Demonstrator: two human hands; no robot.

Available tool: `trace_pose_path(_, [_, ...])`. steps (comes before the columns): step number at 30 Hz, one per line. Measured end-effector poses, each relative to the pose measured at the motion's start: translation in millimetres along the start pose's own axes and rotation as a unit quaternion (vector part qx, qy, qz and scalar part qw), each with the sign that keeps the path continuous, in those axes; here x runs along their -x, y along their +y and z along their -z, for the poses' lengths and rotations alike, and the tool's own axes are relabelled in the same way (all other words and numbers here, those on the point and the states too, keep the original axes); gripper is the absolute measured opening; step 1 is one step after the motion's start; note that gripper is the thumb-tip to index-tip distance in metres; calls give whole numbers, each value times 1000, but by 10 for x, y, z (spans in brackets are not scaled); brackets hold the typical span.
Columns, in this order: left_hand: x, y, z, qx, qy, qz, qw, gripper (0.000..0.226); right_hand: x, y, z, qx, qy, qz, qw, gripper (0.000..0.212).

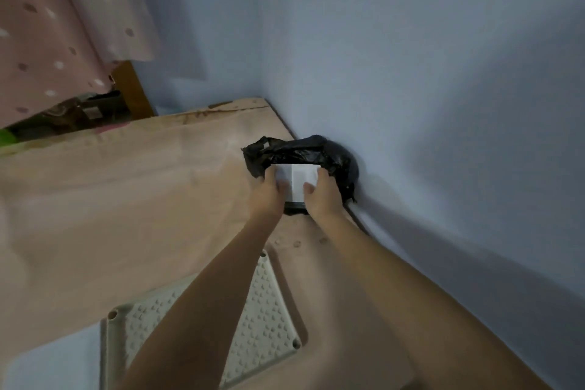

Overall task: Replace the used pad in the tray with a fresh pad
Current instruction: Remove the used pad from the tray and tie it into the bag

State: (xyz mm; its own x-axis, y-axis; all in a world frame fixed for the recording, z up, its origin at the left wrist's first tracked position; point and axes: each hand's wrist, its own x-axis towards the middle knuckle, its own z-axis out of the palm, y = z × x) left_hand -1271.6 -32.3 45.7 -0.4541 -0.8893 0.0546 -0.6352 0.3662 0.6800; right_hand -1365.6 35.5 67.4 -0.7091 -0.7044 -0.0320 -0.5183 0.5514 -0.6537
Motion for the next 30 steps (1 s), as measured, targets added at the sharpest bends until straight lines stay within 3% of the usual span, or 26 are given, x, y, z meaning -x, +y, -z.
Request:
trace_pose_path(4, [-338, 132, -222, -172, -24, 23, 985, 47, -358, 1, -51, 99, -24, 16, 995, 35])
trace_pose_path(10, [-748, 88, -517, -233, -28, 8, 972, 39, -788, 83, -250, 158, -40, 44, 986, 26])
trace_pose_path(15, [-929, -58, -688, -294, -68, -16, 953, 36, -969, 223, -517, 235, -99, 59, 965, 42])
trace_pose_path(23, [-912, -116, -935, -342, -125, -10, 931, 40, -1086, 450, -742, 317, -139, 80, 935, 48])
trace_pose_path(27, [-909, -241, -1031, -444, -140, -91, 880, 55, -1091, 586, -778, 362, -154, 170, 904, 57])
trace_pose_path(30, [-871, -358, -1064, -448, -166, -100, 873, 59, -1095, 706, -785, 348, -159, 218, 898, 56])
